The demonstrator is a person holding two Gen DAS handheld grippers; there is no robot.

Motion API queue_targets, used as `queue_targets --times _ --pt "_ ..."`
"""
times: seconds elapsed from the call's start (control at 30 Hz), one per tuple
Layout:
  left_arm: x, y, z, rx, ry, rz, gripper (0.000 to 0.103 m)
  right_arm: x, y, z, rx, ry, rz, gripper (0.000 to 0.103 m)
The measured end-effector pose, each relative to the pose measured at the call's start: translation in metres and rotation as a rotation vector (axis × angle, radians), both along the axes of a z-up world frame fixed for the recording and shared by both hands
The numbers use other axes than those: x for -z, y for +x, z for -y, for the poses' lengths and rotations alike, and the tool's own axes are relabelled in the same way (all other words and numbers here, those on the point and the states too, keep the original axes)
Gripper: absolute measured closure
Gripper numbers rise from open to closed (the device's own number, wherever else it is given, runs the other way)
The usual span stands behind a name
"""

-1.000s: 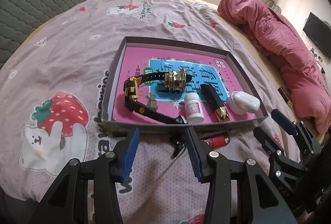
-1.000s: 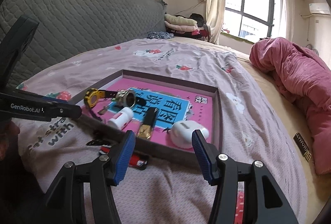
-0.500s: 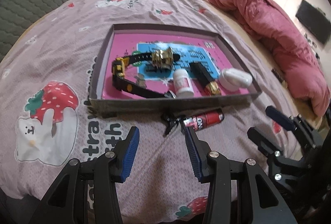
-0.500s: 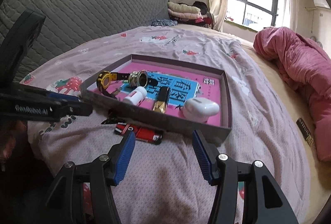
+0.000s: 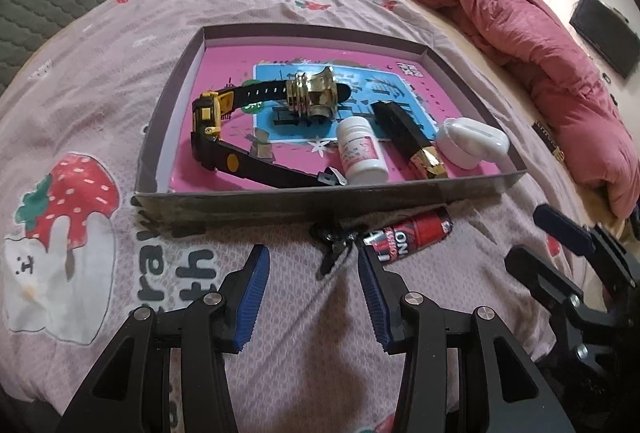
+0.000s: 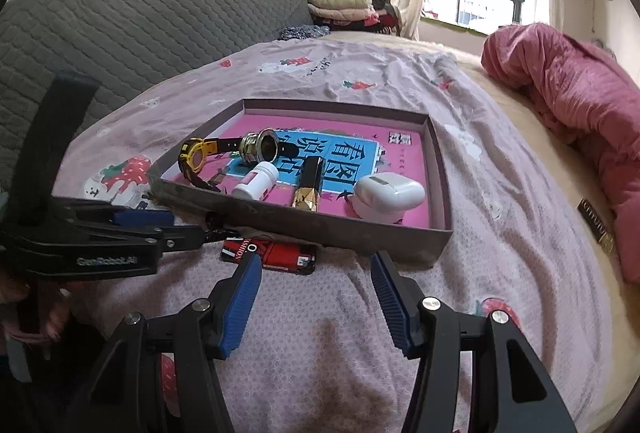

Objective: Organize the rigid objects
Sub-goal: 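Withdraw both tools from the tray toward the red lighter and black keys, then close right tool on the red lighter while left tool grasps the black keys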

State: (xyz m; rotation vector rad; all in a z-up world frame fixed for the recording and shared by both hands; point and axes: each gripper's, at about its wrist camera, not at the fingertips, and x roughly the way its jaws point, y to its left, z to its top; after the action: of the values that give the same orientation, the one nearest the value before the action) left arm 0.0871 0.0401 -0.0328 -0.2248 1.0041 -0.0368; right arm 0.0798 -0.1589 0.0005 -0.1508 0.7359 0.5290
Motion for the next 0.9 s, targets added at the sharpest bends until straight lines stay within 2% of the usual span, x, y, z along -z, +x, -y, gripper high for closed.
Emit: queue_targets --times 0.47,0.6,0.83,0.9 --pt "0.016 0.021 -0.009 0.069 -0.065 -0.022 0.056 0.032 0.035 -0.013 0.022 0.078 -0.223 0.047" --pt "0.016 0.021 -0.011 0.080 -0.073 -0.021 0.056 0.040 0.042 -0.019 0.012 0.082 -0.246 0.047" --pt "0.017 0.022 -0.019 0.092 -0.111 -0.030 0.056 0.044 0.041 -0.040 -0.039 0.035 -0.209 0.046" --pt "0.018 0.023 -0.023 0.098 -0.126 -0.036 0.056 0.046 0.038 -0.045 -0.044 0.031 -0.210 0.042"
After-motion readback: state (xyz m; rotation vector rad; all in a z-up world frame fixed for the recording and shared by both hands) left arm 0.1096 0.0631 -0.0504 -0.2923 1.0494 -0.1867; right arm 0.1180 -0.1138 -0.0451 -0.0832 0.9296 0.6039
